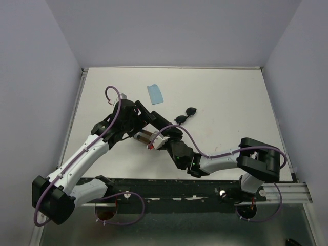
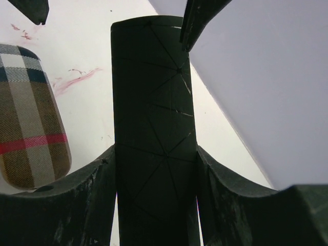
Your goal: Organize the sunglasses
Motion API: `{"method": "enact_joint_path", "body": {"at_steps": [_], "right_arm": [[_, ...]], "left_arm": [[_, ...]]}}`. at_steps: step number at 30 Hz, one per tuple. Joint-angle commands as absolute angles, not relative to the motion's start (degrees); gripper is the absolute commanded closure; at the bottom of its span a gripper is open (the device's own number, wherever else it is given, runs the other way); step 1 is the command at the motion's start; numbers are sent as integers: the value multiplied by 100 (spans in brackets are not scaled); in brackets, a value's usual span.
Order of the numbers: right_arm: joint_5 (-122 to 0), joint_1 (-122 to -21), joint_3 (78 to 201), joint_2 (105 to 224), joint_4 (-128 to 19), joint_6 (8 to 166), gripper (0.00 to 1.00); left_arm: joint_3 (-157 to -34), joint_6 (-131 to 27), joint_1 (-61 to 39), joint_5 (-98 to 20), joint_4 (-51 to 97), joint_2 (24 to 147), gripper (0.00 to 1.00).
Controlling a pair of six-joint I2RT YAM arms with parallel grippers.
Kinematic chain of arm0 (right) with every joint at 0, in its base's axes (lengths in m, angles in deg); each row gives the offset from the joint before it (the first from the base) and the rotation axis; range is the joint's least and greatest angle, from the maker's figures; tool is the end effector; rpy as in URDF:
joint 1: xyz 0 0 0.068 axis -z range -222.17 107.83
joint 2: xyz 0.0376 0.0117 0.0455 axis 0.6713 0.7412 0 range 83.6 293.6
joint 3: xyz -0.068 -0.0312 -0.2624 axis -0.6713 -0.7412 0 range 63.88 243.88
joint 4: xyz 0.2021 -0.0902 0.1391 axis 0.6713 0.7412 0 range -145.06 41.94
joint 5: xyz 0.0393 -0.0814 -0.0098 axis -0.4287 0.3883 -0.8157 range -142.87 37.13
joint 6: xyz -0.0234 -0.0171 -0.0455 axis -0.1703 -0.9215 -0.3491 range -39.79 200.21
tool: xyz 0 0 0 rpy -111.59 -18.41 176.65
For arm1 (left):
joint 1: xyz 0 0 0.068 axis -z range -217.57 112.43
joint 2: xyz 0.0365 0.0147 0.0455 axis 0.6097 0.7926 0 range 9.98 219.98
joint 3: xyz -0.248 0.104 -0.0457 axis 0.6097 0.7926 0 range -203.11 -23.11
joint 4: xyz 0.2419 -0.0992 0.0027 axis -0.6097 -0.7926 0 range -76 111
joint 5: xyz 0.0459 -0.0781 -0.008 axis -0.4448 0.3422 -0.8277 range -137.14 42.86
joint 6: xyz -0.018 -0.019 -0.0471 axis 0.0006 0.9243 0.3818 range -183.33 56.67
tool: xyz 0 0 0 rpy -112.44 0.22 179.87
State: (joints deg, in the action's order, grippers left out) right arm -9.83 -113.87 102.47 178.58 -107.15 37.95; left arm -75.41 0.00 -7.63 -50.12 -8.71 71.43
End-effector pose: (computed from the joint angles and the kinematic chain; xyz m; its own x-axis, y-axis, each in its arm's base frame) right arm 0.1261 0.3040 0.1982 0.3055 -0.6416 -0.7036 -0.3712 0.6002 -0.7085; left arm 0.2008 -0.1134 0.2969 -0.6580 -0.6509 -0.3786 -0.2780 0.6773 -0.6812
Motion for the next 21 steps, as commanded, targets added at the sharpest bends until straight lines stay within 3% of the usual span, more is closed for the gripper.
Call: {"method": "enact_joint_path", "body": {"at_steps": [1, 10, 21], "right_arm": [[-682, -11468, 10246, 17870, -11447, 3512, 73], [-1095, -11564, 10238, 17729, -11078, 3916, 73], [-1139, -11564, 10246, 17870, -11017, 3987, 73]], "left_arm": [[-7699, 135, -698, -5276, -949, 7202, 1], [-7866, 197, -584, -5171, -677, 7861, 1], [-7909, 198, -575, -5319, -475, 7712, 2]]}}
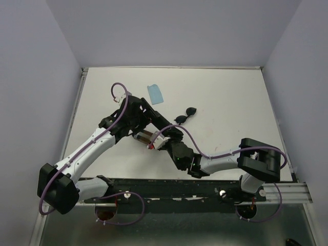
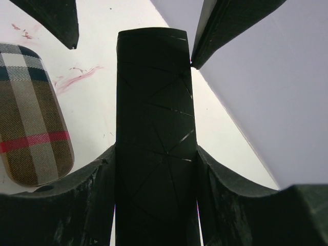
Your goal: Organize the sunglasses
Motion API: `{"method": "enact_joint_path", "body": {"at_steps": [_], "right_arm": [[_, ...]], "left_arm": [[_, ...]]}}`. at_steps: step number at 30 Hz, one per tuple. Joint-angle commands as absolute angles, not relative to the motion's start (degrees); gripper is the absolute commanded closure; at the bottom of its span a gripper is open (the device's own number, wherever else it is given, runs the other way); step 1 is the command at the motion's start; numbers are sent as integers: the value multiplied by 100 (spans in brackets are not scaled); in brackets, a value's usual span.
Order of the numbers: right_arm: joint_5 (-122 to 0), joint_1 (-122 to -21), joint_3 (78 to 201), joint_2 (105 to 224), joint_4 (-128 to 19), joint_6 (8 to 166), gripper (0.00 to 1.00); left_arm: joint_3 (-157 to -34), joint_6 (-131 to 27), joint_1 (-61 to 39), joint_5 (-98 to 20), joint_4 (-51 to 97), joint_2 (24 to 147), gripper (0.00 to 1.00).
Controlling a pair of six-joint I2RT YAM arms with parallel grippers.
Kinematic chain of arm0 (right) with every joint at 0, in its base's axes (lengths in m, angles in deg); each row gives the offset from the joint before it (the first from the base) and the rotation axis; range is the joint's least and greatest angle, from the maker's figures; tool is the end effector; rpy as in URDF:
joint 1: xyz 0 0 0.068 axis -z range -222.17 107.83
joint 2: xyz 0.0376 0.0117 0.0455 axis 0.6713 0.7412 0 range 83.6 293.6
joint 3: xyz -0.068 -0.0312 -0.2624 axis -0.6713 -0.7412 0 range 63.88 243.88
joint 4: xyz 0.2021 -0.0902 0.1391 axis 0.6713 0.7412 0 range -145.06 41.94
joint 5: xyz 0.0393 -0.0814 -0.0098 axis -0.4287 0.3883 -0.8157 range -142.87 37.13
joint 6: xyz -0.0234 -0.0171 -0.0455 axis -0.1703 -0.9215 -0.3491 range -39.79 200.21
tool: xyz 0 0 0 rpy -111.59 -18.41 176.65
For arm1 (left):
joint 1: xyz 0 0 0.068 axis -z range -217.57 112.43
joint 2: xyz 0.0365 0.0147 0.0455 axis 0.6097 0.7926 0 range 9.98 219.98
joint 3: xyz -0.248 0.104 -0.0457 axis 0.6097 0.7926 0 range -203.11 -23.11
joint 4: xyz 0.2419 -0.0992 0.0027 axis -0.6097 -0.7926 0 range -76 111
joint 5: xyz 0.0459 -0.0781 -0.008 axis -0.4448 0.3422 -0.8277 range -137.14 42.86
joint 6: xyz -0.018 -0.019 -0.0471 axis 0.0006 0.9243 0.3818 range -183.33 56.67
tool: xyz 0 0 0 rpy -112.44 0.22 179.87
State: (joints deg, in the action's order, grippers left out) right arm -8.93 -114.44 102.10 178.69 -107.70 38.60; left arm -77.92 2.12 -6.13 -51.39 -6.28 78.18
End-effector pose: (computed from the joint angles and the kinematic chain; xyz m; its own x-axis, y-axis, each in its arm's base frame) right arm 0.1231 0.3039 0.1968 0.2987 -0.6359 -0.7116 -0.3702 0.6101 -0.7005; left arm 0.2209 -0.1318 0.2888 -0.6605 -0.6594 -0.3590 -0.3097 0.6749 -0.6698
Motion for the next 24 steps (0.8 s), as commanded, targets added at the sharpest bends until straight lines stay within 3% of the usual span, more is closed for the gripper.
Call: {"method": "enact_joint_path", "body": {"at_steps": [1, 24], "right_arm": [[-1122, -11573, 10255, 17878, -11025, 3995, 73], [-515, -11424, 10466, 17826, -10999, 4391, 74]], "left_arm": [[-8006, 180, -566, -5424, -631, 7730, 1], [-7928, 179, -443, -5566, -1230, 7818, 6]]}}
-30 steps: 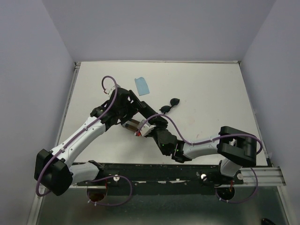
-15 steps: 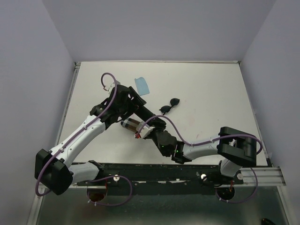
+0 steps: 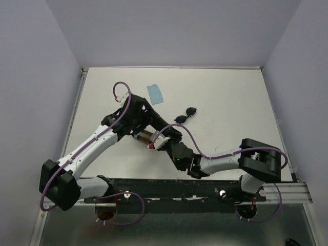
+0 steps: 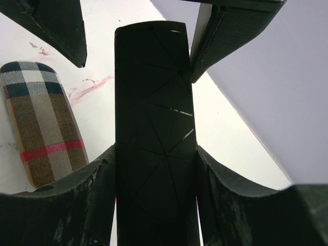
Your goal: Organize the sunglasses
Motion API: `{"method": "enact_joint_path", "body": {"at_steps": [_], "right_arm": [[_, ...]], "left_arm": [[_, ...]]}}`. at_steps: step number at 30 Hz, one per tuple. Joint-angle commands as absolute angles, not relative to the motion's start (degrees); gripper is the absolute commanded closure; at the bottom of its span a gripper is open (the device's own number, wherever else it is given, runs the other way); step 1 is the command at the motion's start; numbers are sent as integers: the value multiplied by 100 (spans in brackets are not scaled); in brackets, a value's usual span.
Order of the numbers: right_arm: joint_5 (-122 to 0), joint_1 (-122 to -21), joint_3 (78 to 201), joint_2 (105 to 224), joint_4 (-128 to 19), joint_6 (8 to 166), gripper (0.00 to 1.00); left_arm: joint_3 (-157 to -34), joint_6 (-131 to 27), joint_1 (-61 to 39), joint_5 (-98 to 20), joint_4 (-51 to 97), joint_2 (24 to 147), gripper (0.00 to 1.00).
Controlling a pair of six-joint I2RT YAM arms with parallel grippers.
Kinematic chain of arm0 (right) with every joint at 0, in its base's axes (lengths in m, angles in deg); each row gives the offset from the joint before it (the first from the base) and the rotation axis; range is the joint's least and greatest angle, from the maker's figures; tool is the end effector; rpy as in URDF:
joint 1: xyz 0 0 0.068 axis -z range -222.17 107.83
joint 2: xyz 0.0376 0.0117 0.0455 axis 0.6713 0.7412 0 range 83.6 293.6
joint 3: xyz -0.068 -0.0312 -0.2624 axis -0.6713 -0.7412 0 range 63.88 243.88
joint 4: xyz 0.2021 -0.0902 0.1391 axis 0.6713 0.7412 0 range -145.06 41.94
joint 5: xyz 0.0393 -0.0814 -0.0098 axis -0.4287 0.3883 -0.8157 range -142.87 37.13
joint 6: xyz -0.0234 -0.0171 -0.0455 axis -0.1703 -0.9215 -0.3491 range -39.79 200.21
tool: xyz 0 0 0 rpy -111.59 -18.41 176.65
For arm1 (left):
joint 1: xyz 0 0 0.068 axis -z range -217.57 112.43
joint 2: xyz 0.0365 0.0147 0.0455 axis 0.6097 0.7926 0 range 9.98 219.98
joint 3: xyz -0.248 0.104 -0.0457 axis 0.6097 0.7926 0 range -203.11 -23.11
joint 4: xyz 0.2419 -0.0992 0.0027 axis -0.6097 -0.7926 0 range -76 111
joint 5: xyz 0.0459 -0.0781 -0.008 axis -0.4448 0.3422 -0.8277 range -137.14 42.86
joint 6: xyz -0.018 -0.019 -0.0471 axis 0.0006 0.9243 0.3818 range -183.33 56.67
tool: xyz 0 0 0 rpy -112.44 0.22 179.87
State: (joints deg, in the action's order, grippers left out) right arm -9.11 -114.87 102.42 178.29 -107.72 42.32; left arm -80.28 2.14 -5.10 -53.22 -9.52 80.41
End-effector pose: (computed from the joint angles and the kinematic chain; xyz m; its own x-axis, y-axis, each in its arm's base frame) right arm 0.1209 0.3053 0.2005 0.2831 -0.5826 -0.7618 -0.3933 0.6540 -0.6463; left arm 0.2238 -0.1378 0.2887 -0.6693 -0.6464 -0.3664 -0.3363 0.7032 -0.6264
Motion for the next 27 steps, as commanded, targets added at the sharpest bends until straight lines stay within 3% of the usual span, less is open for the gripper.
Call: {"method": "enact_joint_path", "body": {"at_steps": [1, 27], "right_arm": [[-498, -11406, 10466, 17826, -10999, 4391, 74], [-840, -11090, 10835, 17861, -9646, 5375, 77]], "left_arm": [[-7901, 179, -452, -5584, -1292, 7774, 6], [-7392, 56, -443, -5417, -1503, 6842, 6]]}}
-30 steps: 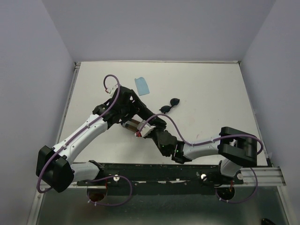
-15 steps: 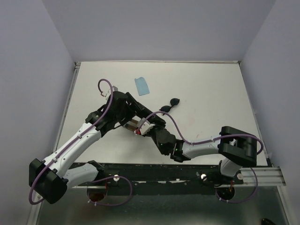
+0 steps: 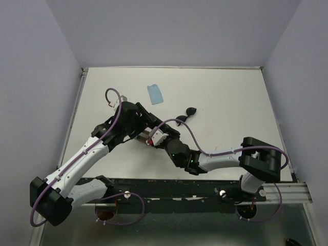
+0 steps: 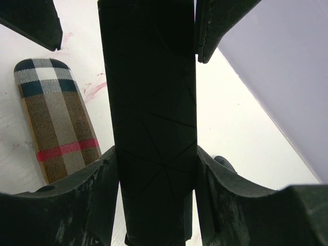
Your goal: Organize the sunglasses
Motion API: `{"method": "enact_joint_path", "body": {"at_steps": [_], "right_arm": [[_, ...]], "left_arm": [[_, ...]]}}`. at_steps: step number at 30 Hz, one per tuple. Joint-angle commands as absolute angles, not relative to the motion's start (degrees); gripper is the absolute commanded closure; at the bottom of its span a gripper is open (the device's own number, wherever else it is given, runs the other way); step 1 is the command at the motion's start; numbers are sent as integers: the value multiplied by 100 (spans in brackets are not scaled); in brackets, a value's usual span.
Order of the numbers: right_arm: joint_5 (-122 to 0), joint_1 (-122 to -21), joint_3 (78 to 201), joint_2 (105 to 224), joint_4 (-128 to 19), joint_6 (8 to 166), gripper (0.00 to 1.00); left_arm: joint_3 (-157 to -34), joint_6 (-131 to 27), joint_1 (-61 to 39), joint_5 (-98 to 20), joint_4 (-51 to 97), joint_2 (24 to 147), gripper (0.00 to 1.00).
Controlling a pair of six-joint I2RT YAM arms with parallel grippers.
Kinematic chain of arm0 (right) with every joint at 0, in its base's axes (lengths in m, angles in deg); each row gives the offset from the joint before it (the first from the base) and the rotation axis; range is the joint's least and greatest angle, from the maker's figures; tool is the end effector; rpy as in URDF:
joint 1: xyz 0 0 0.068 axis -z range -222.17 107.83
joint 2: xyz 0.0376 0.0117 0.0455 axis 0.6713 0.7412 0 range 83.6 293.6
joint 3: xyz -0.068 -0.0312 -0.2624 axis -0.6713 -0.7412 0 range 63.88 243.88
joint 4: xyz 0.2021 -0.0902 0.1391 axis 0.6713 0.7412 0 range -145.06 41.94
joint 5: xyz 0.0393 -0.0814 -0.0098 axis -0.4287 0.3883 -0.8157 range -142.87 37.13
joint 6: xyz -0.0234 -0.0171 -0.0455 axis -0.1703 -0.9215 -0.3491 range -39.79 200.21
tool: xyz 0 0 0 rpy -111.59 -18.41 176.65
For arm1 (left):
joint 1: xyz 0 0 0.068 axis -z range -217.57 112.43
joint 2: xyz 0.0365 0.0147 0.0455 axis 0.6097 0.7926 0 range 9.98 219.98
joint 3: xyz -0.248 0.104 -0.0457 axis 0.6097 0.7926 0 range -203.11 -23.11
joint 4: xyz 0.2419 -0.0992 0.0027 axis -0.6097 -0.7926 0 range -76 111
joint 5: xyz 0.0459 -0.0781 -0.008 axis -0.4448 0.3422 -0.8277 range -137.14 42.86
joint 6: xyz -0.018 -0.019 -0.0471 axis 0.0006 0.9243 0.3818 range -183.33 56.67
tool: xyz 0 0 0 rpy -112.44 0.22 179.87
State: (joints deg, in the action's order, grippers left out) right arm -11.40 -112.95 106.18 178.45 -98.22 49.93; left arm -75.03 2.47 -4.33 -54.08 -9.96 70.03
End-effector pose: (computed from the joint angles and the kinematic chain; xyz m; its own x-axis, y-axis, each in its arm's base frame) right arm 0.1336 0.3117 0.2021 0.2019 -0.5685 -0.7975 -0.4524 0.6681 -0.5908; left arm 0.1898 -0.1191 0.2980 -0.6409 -0.6626 -0.3876 -0.2902 0.6766 -0.6767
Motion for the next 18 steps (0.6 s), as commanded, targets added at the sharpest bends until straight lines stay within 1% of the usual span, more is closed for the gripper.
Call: {"method": "enact_joint_path", "body": {"at_steps": [1, 11, 13, 18], "right_arm": [[-849, -11072, 10861, 17870, -9619, 5419, 77], [-1182, -11046, 10993, 17712, -8944, 5963, 78], [-1227, -11055, 11098, 17650, -8331, 6489, 78], [-1341, -11037, 11634, 17623, -5599, 9210, 74]], "left_arm": [[-7357, 82, -443, -5434, -1512, 6816, 6], [-7242, 100, -443, -5593, -1513, 6877, 6], [-7198, 30, -443, -5470, -1311, 6947, 5], [-7180, -330, -434, -4961, -660, 7228, 4]]}}
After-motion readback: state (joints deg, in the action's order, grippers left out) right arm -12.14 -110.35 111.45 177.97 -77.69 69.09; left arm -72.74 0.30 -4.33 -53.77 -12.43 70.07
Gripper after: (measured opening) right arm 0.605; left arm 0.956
